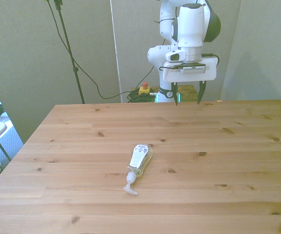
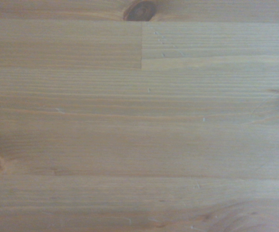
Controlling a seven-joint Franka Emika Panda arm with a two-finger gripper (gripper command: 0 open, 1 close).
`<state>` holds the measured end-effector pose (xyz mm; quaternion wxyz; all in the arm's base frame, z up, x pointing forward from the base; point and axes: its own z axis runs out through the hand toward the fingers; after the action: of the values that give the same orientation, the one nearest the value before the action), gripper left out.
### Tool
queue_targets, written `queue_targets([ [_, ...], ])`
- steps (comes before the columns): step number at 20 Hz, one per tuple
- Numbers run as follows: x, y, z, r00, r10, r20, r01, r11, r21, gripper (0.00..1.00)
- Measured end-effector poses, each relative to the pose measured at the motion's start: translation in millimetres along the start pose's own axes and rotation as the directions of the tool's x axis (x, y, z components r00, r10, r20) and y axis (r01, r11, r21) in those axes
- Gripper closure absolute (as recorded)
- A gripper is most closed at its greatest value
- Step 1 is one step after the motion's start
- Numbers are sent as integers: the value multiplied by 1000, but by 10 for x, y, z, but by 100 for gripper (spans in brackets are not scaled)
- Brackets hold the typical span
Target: Stand the sanitizer
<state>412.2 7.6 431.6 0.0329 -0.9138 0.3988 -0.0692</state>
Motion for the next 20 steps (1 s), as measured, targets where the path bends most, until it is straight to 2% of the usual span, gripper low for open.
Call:
queue_targets([
  [3, 13, 5, 3, 1000, 8, 2, -8, 1000, -1, 0],
  [5, 133, 20, -47, 999, 40, -10, -40, 999, 12, 0],
  [10, 903, 102, -168, 986, 161, -54, -158, 986, 55, 0],
  [11, 1097, 97, -190, 980, 185, -67, -181, 981, 69, 0],
  [12, 1507, -40, -162, 972, 222, -82, -215, 973, 86, 0],
  [15, 1590, -119, -183, 960, 254, -117, -240, 963, 123, 0],
  [20, 2250, -251, 84, 905, 381, -190, -347, 919, 188, 0],
])
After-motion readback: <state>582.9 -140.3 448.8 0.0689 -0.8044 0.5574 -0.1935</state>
